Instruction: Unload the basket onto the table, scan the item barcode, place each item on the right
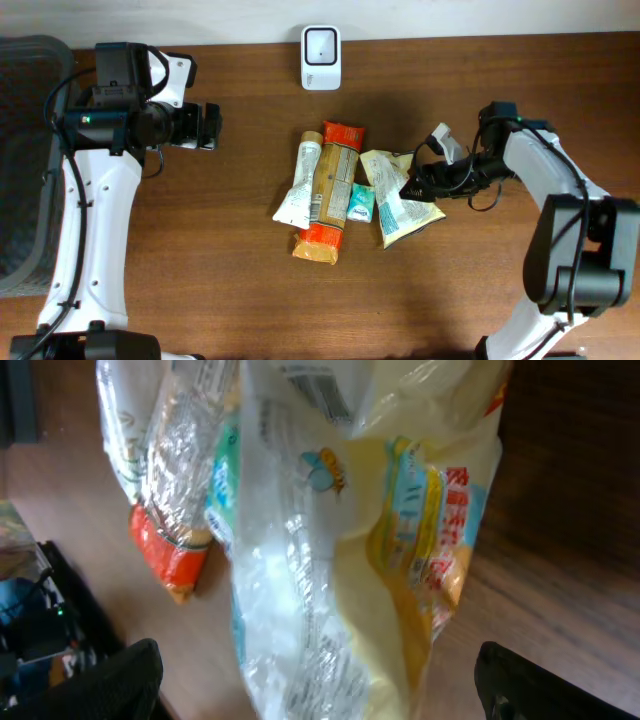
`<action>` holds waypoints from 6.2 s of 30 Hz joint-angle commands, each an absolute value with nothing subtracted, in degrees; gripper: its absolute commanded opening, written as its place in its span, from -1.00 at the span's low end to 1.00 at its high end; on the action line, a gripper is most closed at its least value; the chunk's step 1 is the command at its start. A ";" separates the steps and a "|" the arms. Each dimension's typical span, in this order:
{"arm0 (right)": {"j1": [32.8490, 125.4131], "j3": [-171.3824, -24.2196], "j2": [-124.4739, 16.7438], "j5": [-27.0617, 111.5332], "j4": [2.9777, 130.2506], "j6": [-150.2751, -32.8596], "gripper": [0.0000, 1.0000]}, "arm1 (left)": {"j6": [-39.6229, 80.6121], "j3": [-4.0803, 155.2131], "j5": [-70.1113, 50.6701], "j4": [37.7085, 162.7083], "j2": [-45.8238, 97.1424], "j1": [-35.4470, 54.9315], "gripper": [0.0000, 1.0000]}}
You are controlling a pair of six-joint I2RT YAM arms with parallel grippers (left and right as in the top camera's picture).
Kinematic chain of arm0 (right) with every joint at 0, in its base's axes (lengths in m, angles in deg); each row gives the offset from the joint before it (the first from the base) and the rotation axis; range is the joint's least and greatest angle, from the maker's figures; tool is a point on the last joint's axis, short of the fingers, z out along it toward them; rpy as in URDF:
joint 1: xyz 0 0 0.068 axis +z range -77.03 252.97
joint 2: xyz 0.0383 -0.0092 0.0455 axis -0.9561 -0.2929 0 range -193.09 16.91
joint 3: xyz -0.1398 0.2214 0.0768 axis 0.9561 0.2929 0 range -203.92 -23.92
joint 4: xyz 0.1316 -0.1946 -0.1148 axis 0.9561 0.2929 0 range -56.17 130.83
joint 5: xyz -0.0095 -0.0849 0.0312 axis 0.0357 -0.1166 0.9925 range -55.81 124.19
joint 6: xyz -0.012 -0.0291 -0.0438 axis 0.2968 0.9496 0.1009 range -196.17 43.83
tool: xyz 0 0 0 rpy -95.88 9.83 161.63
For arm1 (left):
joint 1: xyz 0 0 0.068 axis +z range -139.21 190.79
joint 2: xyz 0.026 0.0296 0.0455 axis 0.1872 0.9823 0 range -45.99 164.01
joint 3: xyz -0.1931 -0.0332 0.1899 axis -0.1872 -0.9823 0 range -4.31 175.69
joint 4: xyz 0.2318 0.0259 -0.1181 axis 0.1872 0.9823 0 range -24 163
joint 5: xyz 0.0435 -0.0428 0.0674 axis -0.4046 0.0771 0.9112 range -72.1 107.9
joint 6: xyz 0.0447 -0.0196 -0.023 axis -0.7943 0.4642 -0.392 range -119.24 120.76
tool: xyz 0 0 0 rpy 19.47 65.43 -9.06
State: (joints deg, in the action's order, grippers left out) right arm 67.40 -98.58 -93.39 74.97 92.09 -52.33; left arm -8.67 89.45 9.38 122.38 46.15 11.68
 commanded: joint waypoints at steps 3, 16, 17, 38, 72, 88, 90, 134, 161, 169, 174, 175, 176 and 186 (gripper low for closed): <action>69.44 -97.31 -95.12 77.06 88.07 -51.11 0.97 | -9.44 90.12 9.38 122.29 45.71 11.98 0.98; 73.35 -95.65 -95.14 70.97 82.38 -63.98 -0.14 | -9.44 90.12 9.38 122.27 45.71 11.98 0.98; 73.35 -95.65 -95.14 71.03 81.88 -66.93 0.11 | -9.44 90.12 9.38 122.27 45.71 11.98 0.99; 78.20 -101.53 -87.49 59.19 90.01 -77.69 -0.92 | -9.44 90.12 9.38 122.27 45.71 11.98 0.98; 73.22 -115.84 -98.51 69.26 86.01 -71.50 0.28 | -9.44 90.12 9.38 122.29 45.71 11.98 0.99; 80.89 -124.02 -98.22 61.55 106.14 -74.87 -0.24 | -9.44 90.12 9.38 122.29 45.71 11.98 0.98; 84.13 -119.17 -98.22 55.40 101.44 -83.41 -0.49 | -9.44 90.12 9.38 122.27 45.71 11.98 0.98; 76.76 -116.46 -101.57 56.72 75.13 -71.87 0.27 | -9.44 90.12 9.38 122.29 45.71 11.98 0.99; 81.66 -121.50 -75.71 39.16 109.31 -91.92 -0.92 | -9.44 90.12 9.38 122.27 45.71 11.98 0.98; 81.59 -119.06 -91.08 43.30 107.45 -77.84 -0.92 | -9.44 90.12 9.38 122.27 45.71 11.98 0.98; 81.46 -119.23 -94.79 47.25 105.57 -71.59 0.92 | -9.44 90.12 9.38 122.27 45.71 11.98 0.98; 80.69 -119.63 -94.79 47.34 105.57 -71.00 1.00 | -9.44 90.12 9.38 122.27 45.71 11.98 0.99; 79.08 -120.24 -94.68 48.34 106.25 -71.04 0.97 | -9.44 90.12 9.38 122.27 45.71 11.98 0.98; 54.55 -104.83 -74.55 60.48 109.22 -73.34 0.97 | -9.44 90.12 9.38 122.27 45.71 11.98 0.98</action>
State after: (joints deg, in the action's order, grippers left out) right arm 58.71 -116.91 -72.91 56.65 114.54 -72.97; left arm -8.70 89.45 9.36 122.34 46.15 11.68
